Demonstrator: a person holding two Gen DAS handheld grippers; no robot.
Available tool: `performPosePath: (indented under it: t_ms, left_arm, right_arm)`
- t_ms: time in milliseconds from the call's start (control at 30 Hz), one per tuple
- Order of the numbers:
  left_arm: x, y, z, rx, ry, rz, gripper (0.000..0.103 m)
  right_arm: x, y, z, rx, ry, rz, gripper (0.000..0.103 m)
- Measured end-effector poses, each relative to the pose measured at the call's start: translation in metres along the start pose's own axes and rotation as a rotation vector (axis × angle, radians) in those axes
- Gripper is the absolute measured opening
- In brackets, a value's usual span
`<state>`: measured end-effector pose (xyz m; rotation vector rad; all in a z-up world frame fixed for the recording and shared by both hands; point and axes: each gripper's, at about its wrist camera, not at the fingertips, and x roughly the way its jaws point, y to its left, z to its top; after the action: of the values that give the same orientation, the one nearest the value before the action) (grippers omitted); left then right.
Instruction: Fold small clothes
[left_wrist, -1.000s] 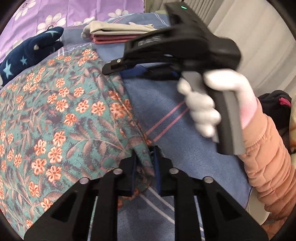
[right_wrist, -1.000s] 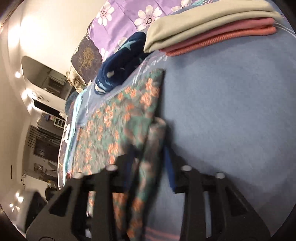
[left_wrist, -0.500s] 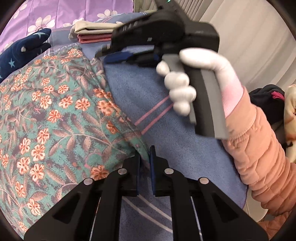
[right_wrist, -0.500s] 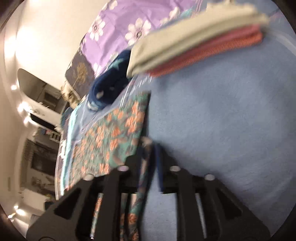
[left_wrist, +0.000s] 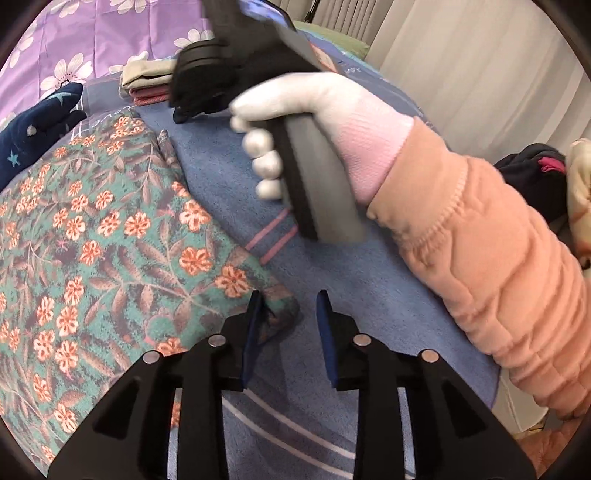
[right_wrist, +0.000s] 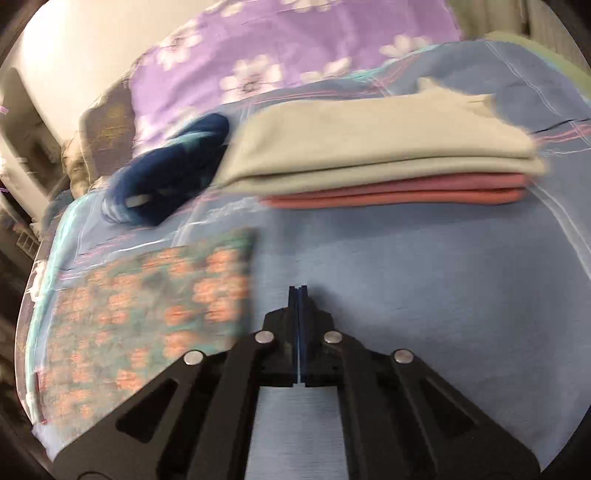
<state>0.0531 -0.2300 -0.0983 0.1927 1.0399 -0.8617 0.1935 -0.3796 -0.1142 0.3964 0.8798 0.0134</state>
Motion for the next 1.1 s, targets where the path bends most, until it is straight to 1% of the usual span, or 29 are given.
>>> performPosePath:
  t_ms: [33, 67, 100, 133, 167, 200, 267, 333, 400, 433, 467, 533, 567, 600, 667, 700, 767, 800, 833, 900, 967, 1033, 1100]
  left_arm:
    - [-0.003, 0.003, -0.004, -0.008, -0.006, -0.018, 0.029]
    - [-0.006, 0.006, -0.007, -0.019, -0.014, -0.042, 0.029]
    - [-0.007, 0.008, -0.009, -0.028, -0.018, -0.057, 0.029]
    - [-0.008, 0.011, -0.01, -0.041, -0.021, -0.069, 0.029]
    - [-0.009, 0.013, -0.011, -0.055, -0.023, -0.079, 0.029]
    - [-0.011, 0.016, -0.014, -0.069, -0.026, -0.088, 0.029]
    - [-0.017, 0.018, -0.019, -0.082, -0.033, -0.094, 0.029]
    - [-0.033, 0.021, -0.028, -0.088, -0.065, -0.097, 0.033]
    - [-0.054, 0.029, -0.042, -0.112, -0.109, -0.074, 0.037]
    - [-0.063, 0.037, -0.047, -0.132, -0.127, -0.057, 0.038]
    - [-0.075, 0.046, -0.056, -0.159, -0.149, -0.033, 0.038]
    - [-0.103, 0.07, -0.079, -0.229, -0.202, 0.044, 0.038]
    - [-0.121, 0.086, -0.095, -0.276, -0.234, 0.1, 0.038]
    - [-0.133, 0.092, -0.105, -0.309, -0.255, 0.135, 0.038]
    - [-0.164, 0.118, -0.128, -0.394, -0.306, 0.221, 0.038]
    - [-0.18, 0.137, -0.147, -0.453, -0.338, 0.275, 0.038]
    - [-0.201, 0.173, -0.176, -0.543, -0.37, 0.355, 0.035]
    - [-0.214, 0.187, -0.199, -0.593, -0.37, 0.399, 0.023]
    - [-0.22, 0.193, -0.205, -0.614, -0.37, 0.415, 0.013]
    - [-0.232, 0.209, -0.23, -0.66, -0.376, 0.437, 0.012]
    - [-0.239, 0.217, -0.245, -0.688, -0.386, 0.434, 0.012]
    - [-0.241, 0.217, -0.255, -0.692, -0.405, 0.4, 0.012]
    - [-0.239, 0.218, -0.253, -0.678, -0.418, 0.372, 0.012]
  right_arm:
    - [-0.005, -0.006, -0.003, 0.029, 0.016, 0.054, 0.001]
    - [-0.012, -0.007, -0.006, 0.036, 0.024, 0.088, 0.004]
    - [-0.018, -0.007, -0.01, 0.023, 0.027, 0.11, 0.004]
    - [-0.028, 0.0, -0.016, -0.014, 0.031, 0.145, 0.004]
    - [-0.033, 0.011, -0.019, -0.041, 0.037, 0.165, 0.008]
    - [-0.039, 0.019, -0.026, -0.069, 0.048, 0.19, 0.016]
    - [-0.049, 0.036, -0.039, -0.116, 0.065, 0.21, 0.02]
    - [-0.065, 0.039, -0.052, -0.143, 0.069, 0.237, 0.02]
    - [-0.079, 0.051, -0.069, -0.168, 0.066, 0.316, 0.02]
    - [-0.082, 0.055, -0.08, -0.186, 0.077, 0.322, 0.02]
    - [-0.082, 0.057, -0.09, -0.212, 0.092, 0.28, 0.021]
    - [-0.072, 0.06, -0.108, -0.29, 0.12, 0.108, 0.021]
    - [-0.068, 0.061, -0.12, -0.341, 0.104, 0.022, 0.023]
    - [-0.072, 0.064, -0.128, -0.371, 0.064, 0.012, 0.026]
    - [-0.078, 0.073, -0.132, -0.398, 0.041, -0.049, 0.028]
    - [-0.082, 0.076, -0.132, -0.396, 0.033, -0.078, 0.028]
    - [-0.091, 0.087, -0.128, -0.397, -0.002, -0.118, 0.028]
    - [-0.096, 0.093, -0.125, -0.405, -0.025, -0.119, 0.028]
    - [-0.1, 0.098, -0.124, -0.414, -0.046, -0.115, 0.029]
    - [-0.113, 0.115, -0.124, -0.443, -0.086, -0.088, 0.035]
    - [-0.117, 0.141, -0.13, -0.486, -0.1, -0.044, 0.038]
    - [-0.114, 0.17, -0.141, -0.544, -0.084, 0.009, 0.04]
    - [-0.11, 0.197, -0.155, -0.602, -0.062, 0.05, 0.041]
